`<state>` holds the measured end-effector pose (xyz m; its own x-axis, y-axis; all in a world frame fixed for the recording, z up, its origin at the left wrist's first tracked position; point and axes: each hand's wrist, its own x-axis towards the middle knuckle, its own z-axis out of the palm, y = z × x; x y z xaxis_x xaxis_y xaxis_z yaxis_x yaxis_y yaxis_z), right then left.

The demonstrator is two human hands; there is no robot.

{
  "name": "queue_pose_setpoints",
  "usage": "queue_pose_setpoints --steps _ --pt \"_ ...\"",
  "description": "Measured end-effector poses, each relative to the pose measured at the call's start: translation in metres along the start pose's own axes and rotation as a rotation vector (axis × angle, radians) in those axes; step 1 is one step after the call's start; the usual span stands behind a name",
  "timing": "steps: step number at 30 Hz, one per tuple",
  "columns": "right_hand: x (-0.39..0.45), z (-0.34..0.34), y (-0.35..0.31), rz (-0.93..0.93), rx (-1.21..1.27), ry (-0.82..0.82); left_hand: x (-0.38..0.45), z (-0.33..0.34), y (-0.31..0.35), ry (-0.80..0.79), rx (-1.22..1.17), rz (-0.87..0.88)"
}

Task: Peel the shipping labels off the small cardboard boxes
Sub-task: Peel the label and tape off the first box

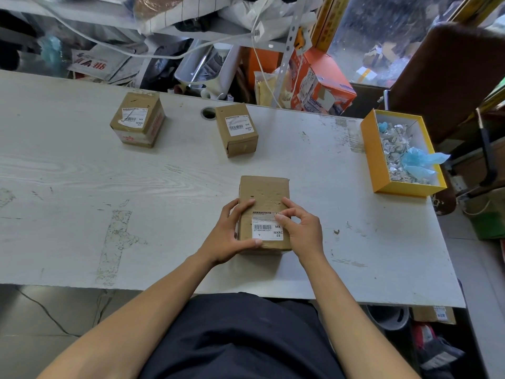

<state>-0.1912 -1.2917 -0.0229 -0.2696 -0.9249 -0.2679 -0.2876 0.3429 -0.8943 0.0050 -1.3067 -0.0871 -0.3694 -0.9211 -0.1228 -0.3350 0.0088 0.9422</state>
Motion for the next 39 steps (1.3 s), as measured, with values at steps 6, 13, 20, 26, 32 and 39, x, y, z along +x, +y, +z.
queue_pose_setpoints --steps 6,13,20,26,32,39 --pt "0.0017 0.0000 0.0007 0.014 0.042 -0.011 0.0003 -0.0002 -0.0007 0.000 -0.002 0.000" --pt "0.0009 -0.0017 -0.0025 0.031 0.074 -0.032 0.0001 -0.0004 -0.0003 -0.003 -0.003 0.000" --pt "0.0026 -0.0018 0.0020 0.042 0.086 -0.029 -0.0003 -0.0003 -0.0003 -0.003 0.001 -0.002" --pt "0.0032 -0.0017 0.0026 0.044 0.087 -0.034 -0.0001 -0.0001 0.0002 -0.001 -0.001 -0.006" --pt "0.0023 -0.0024 0.0013 0.047 0.078 -0.036 0.0000 -0.0002 -0.0007 -0.002 0.008 -0.005" --pt "0.0032 -0.0033 0.0027 0.061 0.090 -0.038 0.0002 0.0000 0.0001 -0.001 -0.003 0.001"
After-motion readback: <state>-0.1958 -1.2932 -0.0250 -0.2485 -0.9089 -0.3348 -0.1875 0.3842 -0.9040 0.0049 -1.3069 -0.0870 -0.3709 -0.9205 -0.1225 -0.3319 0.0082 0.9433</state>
